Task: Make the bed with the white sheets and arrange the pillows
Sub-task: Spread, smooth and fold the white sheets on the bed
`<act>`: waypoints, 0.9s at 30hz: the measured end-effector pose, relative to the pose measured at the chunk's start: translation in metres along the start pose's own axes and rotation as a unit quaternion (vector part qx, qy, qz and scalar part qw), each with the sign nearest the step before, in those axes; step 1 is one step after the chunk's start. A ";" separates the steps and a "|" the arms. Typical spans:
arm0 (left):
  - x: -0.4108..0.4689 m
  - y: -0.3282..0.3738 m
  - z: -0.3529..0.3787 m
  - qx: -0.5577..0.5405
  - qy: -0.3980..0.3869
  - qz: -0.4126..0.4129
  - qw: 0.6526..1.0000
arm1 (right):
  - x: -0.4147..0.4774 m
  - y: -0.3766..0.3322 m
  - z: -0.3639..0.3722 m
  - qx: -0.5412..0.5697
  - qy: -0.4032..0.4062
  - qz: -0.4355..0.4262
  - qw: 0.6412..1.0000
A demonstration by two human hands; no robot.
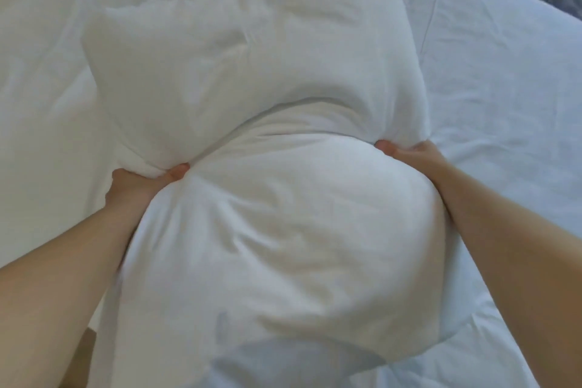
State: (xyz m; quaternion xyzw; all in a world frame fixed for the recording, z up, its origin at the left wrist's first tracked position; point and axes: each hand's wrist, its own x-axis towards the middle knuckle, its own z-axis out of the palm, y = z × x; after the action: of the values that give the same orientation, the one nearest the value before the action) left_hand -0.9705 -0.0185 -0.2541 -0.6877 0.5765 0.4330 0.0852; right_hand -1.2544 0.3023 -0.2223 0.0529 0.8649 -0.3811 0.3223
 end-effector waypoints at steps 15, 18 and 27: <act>-0.086 0.138 -0.149 0.019 0.005 0.151 0.988 | -0.163 -0.127 -0.018 0.104 0.051 -0.014 0.993; -0.065 0.188 -0.193 0.021 -0.015 0.181 0.983 | -0.165 -0.178 0.003 0.116 0.068 -0.015 0.991; 0.060 0.371 -0.348 0.090 -0.027 0.276 0.956 | -0.108 -0.319 0.148 0.155 0.075 0.031 0.985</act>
State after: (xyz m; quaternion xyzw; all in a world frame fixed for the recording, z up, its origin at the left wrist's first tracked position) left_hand -1.1212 -0.3947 0.0584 -0.4789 0.7783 0.4042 0.0396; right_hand -1.2003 -0.0081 -0.0327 0.1572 0.8151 -0.4952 0.2563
